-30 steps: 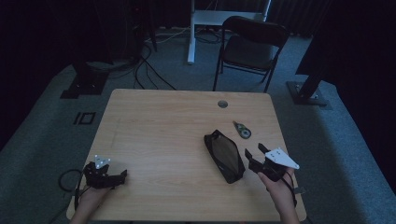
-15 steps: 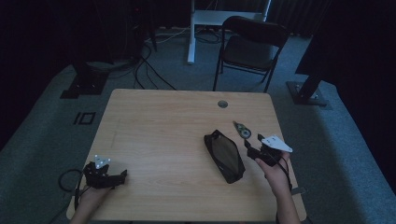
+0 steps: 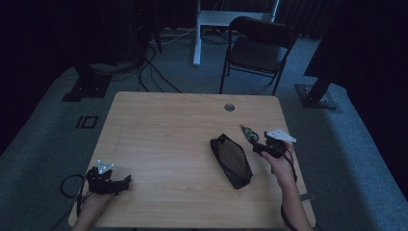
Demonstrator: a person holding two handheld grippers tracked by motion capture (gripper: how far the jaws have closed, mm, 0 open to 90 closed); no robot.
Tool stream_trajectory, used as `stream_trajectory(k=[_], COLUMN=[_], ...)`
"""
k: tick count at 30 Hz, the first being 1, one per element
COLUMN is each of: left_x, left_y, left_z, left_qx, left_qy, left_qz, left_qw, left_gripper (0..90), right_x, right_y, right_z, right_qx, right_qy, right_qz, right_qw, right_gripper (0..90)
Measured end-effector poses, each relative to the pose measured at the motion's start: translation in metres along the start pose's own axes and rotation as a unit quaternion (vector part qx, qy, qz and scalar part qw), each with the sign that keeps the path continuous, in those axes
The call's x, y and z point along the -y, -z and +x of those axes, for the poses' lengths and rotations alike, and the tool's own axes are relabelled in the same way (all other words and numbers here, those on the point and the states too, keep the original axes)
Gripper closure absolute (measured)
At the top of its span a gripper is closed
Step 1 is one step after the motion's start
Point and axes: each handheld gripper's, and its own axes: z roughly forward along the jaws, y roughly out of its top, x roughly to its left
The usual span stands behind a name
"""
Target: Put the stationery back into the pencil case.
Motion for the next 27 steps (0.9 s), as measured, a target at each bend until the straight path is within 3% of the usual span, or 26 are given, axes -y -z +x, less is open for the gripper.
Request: stream_trajectory(k=[10,14,17,19,22,27], left_x=[0.000,0.000,0.000,0.000,0.000,0.000], left_y=[0.000,0.000,0.000,0.000,0.000,0.000], left_z=[0.000,0.000,0.000,0.000,0.000,0.000], left_qx=[0.000,0.000,0.000,0.000,0.000,0.000], left_qy=[0.000,0.000,0.000,0.000,0.000,0.000], left_qz=[0.000,0.000,0.001,0.000,0.000,0.000], left_qw=[1.0000,1.0000,1.0000,1.0000,1.0000,1.0000], left_gripper=[0.6,0.6,0.6,0.6,0.6,0.6], right_x=[-0.001,-0.002,-0.002,0.000,0.001,-0.002], right_y=[-0.031,-0.043,-0.048,-0.058,-0.065,-0.074], right_z=[-0.011,-0.014,-0.015,-0.017,-0.018,-0.018], right_qx=[-0.021,-0.016,-0.010,-0.004,-0.002,0.007], right_qy=[-0.009,-0.018,-0.015,-0.007,-0.019,-0.002], right_qz=[0.018,0.028,0.034,0.051,0.059,0.072], right_qw=[0.9996,0.9993,0.9993,0.9987,0.9981,0.9974], right_gripper=[26.3,26.3,26.3,26.3,26.3,26.3])
